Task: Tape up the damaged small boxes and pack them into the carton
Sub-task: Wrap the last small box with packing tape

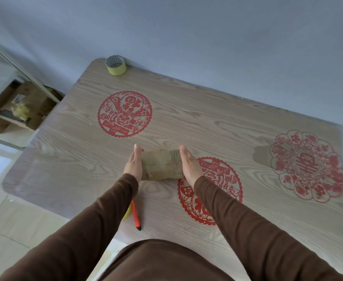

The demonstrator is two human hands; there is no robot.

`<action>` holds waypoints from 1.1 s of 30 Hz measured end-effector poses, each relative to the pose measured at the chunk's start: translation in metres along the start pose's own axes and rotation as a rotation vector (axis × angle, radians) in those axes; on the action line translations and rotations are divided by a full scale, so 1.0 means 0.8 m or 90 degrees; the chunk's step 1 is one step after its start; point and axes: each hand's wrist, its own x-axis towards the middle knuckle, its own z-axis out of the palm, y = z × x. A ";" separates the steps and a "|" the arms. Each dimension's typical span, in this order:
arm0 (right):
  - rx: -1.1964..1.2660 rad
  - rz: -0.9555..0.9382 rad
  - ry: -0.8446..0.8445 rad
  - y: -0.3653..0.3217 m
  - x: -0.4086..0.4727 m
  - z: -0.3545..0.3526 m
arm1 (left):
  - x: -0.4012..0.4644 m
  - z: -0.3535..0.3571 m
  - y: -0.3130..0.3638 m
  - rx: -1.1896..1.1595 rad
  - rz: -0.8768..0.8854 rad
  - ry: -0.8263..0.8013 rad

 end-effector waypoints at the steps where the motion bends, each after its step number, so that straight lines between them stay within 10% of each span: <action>1: 0.042 -0.013 0.009 -0.001 -0.006 -0.002 | -0.004 0.000 0.001 -0.019 0.029 0.006; 10: -0.018 -0.128 0.028 0.049 -0.020 0.004 | -0.024 0.001 -0.043 0.149 0.227 0.005; 21: -0.605 -0.325 0.066 0.054 0.026 0.031 | 0.026 0.025 -0.044 0.585 0.472 0.067; 28: -0.529 -0.308 0.034 0.042 0.018 0.021 | 0.019 0.020 -0.030 0.539 0.393 0.013; 33: 0.035 0.004 0.183 0.050 -0.025 0.023 | 0.005 0.010 -0.011 0.465 0.205 0.054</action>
